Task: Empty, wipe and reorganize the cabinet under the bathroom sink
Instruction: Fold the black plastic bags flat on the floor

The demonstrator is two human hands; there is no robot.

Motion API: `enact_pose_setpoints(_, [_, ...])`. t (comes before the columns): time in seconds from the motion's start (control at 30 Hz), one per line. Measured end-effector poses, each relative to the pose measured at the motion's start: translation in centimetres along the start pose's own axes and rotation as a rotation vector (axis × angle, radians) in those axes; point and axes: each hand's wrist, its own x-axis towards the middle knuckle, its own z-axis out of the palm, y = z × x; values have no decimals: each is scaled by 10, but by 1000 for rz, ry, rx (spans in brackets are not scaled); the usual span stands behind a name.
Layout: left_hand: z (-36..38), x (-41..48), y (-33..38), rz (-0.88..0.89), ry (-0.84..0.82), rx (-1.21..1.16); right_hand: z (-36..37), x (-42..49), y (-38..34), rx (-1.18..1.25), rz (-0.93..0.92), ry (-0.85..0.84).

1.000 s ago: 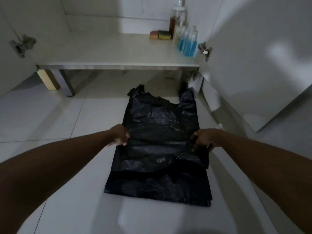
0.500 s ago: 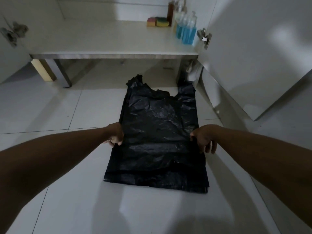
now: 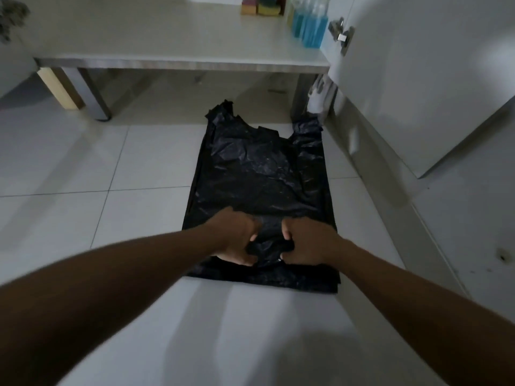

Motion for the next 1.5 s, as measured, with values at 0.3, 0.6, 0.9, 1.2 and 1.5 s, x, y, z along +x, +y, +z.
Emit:
enact_pose_setpoints(0.3, [46,-36,16,-113,120,127,44,-41,5,-167,49,215])
enact_pose_setpoints(0.6, [50,-60,2,-123,167,211,51,-53,23,-265,17,181])
enact_pose_setpoints(0.9, [48,-66,9,-120,1,94,52,-71,29,-102,-92,84])
enact_pose_setpoints(1.2, [58,-45,10,-290,80,-55,57,-39,26,-29,82,178])
enact_pose_setpoints(1.5, [22,-5,-15,-382,322,-94,21,6,29,42,34,316])
